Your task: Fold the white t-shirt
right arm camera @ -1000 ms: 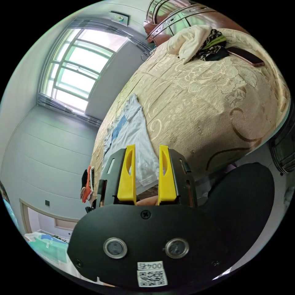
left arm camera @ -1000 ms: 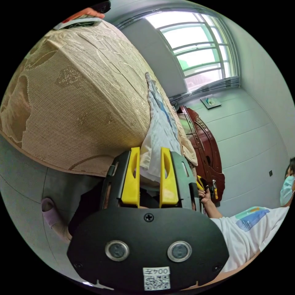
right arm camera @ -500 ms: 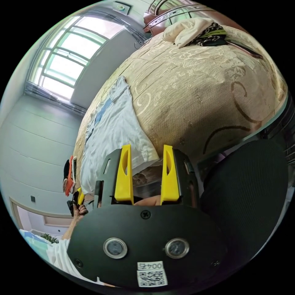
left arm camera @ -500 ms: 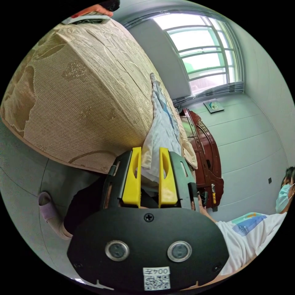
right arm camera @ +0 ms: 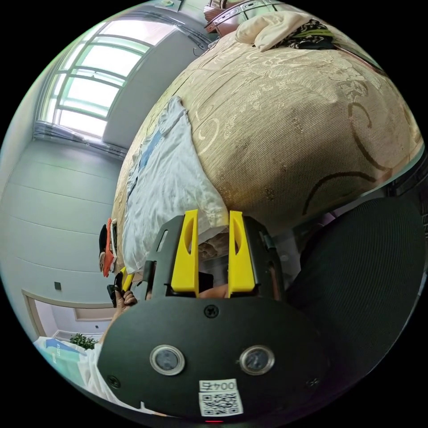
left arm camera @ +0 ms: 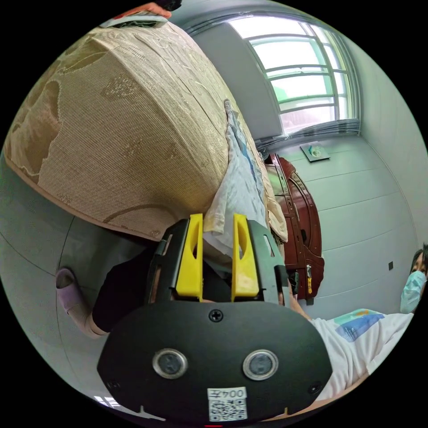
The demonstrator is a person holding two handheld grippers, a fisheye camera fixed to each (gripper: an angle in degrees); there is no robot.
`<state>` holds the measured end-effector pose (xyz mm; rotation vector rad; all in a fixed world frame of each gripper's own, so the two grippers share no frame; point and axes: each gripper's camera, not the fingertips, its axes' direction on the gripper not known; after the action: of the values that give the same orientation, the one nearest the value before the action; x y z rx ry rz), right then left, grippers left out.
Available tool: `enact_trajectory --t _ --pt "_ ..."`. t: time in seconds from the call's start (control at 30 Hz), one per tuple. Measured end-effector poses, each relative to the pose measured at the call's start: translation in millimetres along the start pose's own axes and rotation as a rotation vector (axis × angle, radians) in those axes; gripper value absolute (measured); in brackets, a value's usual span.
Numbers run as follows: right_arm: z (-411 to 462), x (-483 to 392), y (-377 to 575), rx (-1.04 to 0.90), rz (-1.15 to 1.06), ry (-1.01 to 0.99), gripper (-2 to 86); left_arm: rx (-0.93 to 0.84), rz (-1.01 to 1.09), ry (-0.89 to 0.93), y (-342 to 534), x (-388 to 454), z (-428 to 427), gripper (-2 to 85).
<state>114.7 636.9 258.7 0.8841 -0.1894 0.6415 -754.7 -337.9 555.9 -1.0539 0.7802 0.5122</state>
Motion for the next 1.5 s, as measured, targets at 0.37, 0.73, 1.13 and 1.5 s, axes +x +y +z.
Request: enact_trajectory --t 0.37,0.73,1.13,1.5 --pt "5 25 -4 -0.057 -0.06 -0.061 2.2 -0.078 0.012 0.013 8 -37 0 2.6" --pt "-79 34 -38 0.074 -0.194 -0.531 0.4 0.055 0.024 0.455 -3 -16 -66 1.6" --pt "-98 128 38 -0.051 -0.096 -0.516 0.1 -0.032 -0.032 0.479 125 -61 -111 1.5" --pt "-38 170 8 -0.007 0.009 -0.649 0.4 0.02 -0.114 0.546 147 -104 -77 1.6"
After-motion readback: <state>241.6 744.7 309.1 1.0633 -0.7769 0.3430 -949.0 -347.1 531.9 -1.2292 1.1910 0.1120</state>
